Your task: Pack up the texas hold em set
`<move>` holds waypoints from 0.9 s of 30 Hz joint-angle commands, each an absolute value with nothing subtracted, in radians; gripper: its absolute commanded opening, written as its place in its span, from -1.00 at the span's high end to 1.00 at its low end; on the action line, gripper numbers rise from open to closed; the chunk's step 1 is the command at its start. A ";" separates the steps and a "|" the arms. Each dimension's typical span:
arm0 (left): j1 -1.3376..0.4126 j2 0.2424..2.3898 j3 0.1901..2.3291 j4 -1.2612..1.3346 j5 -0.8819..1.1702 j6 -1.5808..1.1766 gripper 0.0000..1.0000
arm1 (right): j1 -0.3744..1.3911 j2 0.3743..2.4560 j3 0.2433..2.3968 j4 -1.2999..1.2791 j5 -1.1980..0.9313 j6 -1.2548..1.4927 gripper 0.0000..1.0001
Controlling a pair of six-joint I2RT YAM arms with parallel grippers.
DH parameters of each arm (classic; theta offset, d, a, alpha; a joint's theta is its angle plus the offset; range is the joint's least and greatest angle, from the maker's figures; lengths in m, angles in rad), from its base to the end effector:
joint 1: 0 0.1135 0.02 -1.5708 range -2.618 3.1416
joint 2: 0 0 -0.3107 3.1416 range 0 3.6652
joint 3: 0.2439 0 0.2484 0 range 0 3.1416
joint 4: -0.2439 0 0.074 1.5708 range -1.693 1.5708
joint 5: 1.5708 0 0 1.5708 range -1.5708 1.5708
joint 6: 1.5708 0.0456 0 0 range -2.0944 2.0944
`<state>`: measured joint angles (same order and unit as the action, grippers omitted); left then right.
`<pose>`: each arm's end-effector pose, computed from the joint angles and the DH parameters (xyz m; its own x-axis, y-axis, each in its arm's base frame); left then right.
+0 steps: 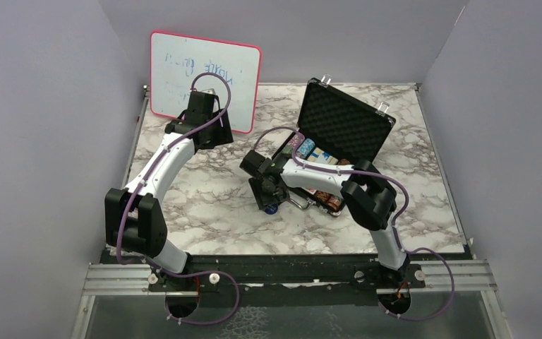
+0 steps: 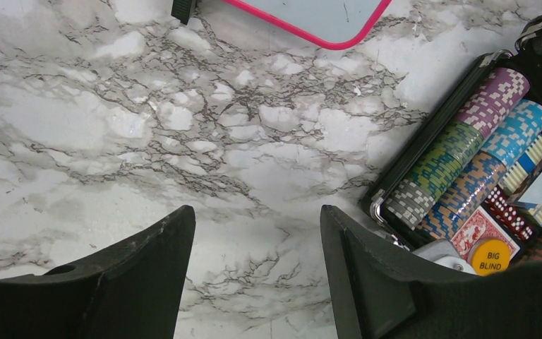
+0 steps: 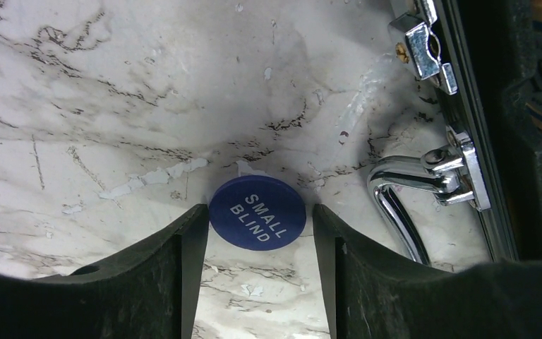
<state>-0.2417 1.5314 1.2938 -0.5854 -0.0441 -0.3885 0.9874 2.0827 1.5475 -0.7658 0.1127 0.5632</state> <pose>0.3281 -0.0788 0.3379 -0.7384 -0.2077 -0.6416 -0.0753 0.9708 -0.2277 0.2477 0.3660 0.1980 -0.8829 -0.3746 -0.2832 -0.4038 0.9135 0.0506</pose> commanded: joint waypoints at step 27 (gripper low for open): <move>-0.198 1.533 1.284 -0.580 0.040 -0.388 -0.38 | 0.983 1.890 1.521 -0.677 0.341 0.589 0.08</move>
